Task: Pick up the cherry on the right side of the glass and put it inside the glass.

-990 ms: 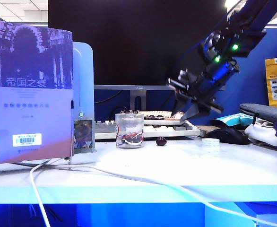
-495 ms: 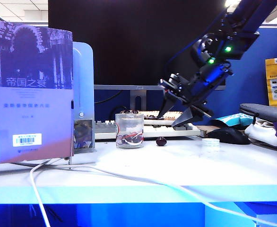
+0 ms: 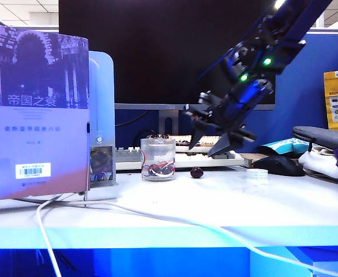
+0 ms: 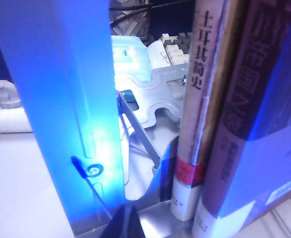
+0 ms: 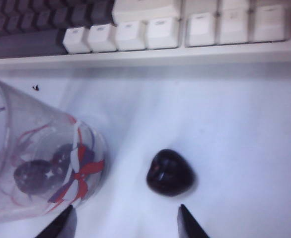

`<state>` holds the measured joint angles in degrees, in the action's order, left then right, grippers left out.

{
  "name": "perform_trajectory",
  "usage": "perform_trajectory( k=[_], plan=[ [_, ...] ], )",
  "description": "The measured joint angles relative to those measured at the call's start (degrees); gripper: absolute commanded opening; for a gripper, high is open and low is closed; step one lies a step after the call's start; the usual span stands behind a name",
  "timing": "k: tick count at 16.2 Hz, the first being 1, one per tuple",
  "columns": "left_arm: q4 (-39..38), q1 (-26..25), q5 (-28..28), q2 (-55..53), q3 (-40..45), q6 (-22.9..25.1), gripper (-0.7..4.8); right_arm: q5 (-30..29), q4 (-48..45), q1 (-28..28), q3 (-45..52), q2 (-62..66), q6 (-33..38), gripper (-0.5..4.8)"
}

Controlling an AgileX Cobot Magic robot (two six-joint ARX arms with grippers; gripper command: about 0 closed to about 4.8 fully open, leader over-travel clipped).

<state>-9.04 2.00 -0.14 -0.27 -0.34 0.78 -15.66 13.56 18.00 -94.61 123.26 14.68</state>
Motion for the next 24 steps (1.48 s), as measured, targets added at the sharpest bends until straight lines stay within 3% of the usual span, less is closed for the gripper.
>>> perform_trajectory(
  k=[8, 24],
  plan=[
    [0.0, 0.0, -0.02, 0.0, 0.0, 0.02, -0.05, 10.6, -1.25, 2.82, 0.0, 1.6, 0.0, 2.64],
    [0.0, 0.0, -0.02, 0.0, 0.0, 0.02, -0.05, 9.55, -5.55, 2.82, 0.02, 5.46, 0.0, 2.61]
  ],
)
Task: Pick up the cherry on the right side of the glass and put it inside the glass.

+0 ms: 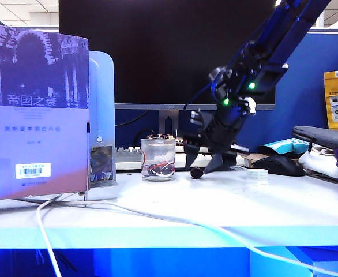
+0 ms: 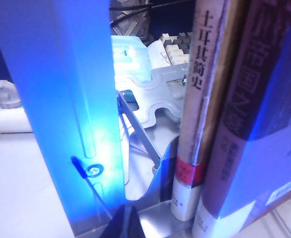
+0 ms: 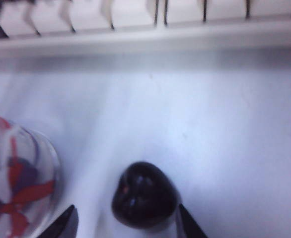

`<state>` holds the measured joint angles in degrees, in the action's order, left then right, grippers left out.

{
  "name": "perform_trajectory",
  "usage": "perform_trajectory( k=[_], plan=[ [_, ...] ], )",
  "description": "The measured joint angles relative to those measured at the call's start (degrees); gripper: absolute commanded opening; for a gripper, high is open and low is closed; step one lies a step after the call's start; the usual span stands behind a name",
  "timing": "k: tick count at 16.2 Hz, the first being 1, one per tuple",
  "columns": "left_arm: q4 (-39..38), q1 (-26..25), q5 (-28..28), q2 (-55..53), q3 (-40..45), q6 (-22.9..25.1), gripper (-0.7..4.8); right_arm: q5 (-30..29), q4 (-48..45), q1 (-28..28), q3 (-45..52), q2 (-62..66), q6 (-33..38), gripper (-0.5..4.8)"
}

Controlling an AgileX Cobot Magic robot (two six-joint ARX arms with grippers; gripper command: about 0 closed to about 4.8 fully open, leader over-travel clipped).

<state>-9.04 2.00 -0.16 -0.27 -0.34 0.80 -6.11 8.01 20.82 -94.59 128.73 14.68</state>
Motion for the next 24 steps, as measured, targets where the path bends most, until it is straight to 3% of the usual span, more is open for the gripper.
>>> perform_trajectory(
  k=[14, 16, 18, 21, 22, 24],
  plan=[
    [0.0, 0.0, 0.0, 0.0, 0.0, -0.02, -0.05, 0.11, -2.6, -0.04, -0.15, 1.11, -0.02, 2.32],
    [0.02, 0.0, 0.0, 0.0, 0.0, -0.02, -0.05, 0.17, 1.16, -0.13, -4.96, 3.91, -0.22, 1.98],
    [0.0, 0.0, 0.0, 0.0, 0.0, 0.0, -0.05, 0.11, 6.25, -0.09, -10.62, 6.34, -1.18, 1.98],
    [0.0, 0.0, 0.0, 0.0, 0.0, -0.02, -0.05, 0.09, 8.31, -0.02, -11.37, 6.29, -1.49, 1.96],
    [0.0, 0.0, 0.0, 0.0, 0.0, 0.0, -0.05, 0.11, 8.55, -0.02, -11.37, 6.27, -1.68, 1.49],
    [0.02, 0.0, 0.0, 0.0, 0.0, -0.02, -0.05, 0.13, 8.92, -0.04, -11.43, 6.25, -2.27, 1.37]
  ],
)
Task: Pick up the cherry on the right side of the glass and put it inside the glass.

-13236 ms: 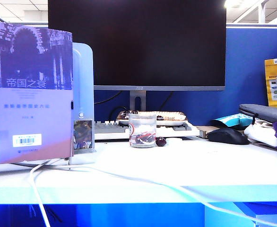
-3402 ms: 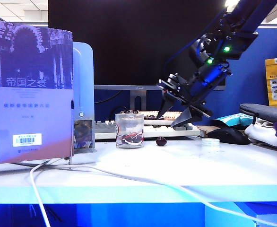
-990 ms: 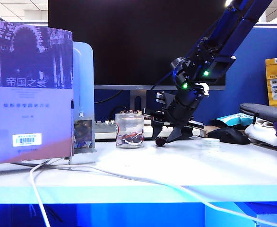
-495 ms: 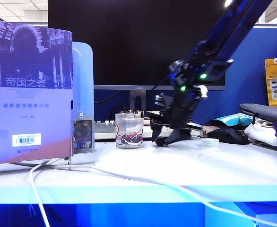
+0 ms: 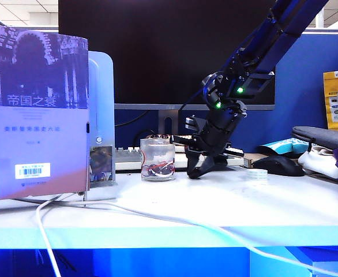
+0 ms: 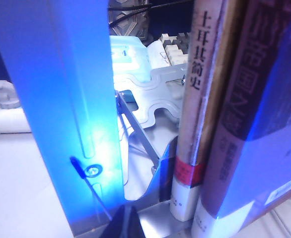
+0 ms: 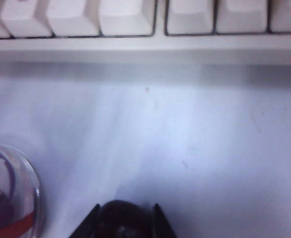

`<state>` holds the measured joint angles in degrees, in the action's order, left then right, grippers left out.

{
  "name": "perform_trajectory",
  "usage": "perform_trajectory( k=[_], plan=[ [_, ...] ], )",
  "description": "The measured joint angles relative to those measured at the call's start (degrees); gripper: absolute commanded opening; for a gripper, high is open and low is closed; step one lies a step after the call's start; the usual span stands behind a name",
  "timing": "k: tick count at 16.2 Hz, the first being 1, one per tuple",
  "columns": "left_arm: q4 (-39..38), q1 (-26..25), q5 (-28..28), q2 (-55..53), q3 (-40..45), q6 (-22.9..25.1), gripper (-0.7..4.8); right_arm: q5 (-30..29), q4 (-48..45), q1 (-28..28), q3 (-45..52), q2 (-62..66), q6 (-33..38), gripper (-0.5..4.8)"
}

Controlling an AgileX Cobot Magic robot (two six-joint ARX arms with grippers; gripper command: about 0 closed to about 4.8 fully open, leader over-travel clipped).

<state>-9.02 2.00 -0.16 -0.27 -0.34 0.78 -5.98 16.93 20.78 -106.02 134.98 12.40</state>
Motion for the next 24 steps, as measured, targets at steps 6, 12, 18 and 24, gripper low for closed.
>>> perform_trajectory(
  k=[6, 12, 18, 24],
  plan=[
    [0.0, 0.0, 0.0, 0.0, 0.0, 0.0, -0.05, -0.04, 0.44, 0.0, 0.07, -2.95, -0.04, 1.37],
    [-0.02, 0.0, 0.0, 0.0, 0.0, 0.0, -0.05, -1.73, 0.5, -0.02, -0.02, -9.84, -0.24, 1.37],
    [-0.02, 0.0, 0.0, -0.02, 0.0, 0.0, -0.05, -16.22, 0.5, -0.02, -0.02, -14.12, 0.7, 1.37],
    [0.0, 0.0, 0.0, -0.02, 0.0, 0.0, -0.05, -24.11, -0.37, 0.68, -0.02, -13.88, 1.05, 1.38]
  ],
)
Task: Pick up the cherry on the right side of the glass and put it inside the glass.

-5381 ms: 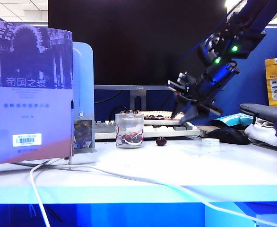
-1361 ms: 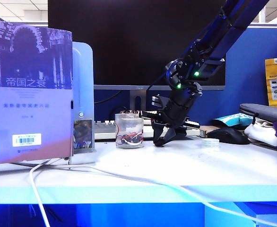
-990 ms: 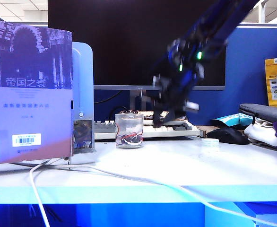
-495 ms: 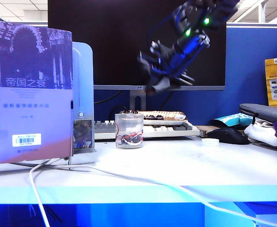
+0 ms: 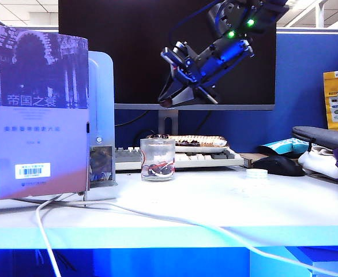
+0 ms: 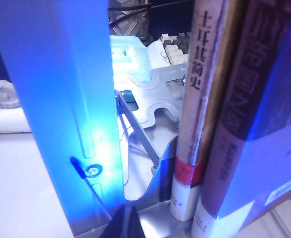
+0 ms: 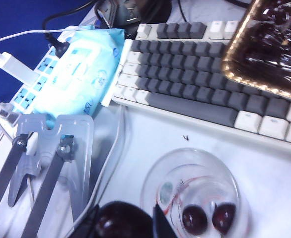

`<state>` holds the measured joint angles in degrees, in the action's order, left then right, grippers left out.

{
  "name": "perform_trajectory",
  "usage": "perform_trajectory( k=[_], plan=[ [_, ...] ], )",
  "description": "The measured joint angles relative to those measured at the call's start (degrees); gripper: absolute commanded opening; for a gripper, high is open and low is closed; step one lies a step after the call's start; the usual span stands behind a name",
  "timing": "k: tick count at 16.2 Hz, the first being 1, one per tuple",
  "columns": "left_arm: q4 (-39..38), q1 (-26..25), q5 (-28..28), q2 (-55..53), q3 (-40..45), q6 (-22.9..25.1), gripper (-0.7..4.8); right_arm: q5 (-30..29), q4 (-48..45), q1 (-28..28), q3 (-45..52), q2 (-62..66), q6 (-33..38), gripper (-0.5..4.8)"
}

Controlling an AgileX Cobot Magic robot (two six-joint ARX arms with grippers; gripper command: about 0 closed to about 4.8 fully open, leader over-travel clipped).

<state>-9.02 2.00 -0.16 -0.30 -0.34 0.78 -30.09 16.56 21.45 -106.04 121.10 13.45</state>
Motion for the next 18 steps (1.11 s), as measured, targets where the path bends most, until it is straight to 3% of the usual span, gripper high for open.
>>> perform_trajectory(
  k=[4, 9, 11, 14, 18],
  plan=[
    [-0.02, 0.0, 0.0, 0.02, 0.0, 0.0, -0.05, 2.75, -3.8, 1.4, 0.0, 3.67, -0.09, 1.38],
    [0.0, 0.0, 0.0, 0.02, 0.0, 0.0, -0.05, 12.0, -3.98, 2.67, 0.02, 6.03, -2.73, 1.38],
    [-0.02, 0.0, 0.0, 0.02, 0.0, 0.0, -0.05, 12.33, -4.09, 2.64, 0.02, 6.36, -2.86, 1.87],
    [0.0, 0.0, 0.0, 0.02, 0.0, 0.02, -0.05, 12.07, -4.22, 2.67, 0.02, 6.4, -3.02, 2.12],
    [0.0, 0.0, 0.0, 0.02, 0.0, 0.0, -0.05, 12.07, -4.28, 2.67, 0.02, 6.4, -3.02, 2.12]
  ],
)
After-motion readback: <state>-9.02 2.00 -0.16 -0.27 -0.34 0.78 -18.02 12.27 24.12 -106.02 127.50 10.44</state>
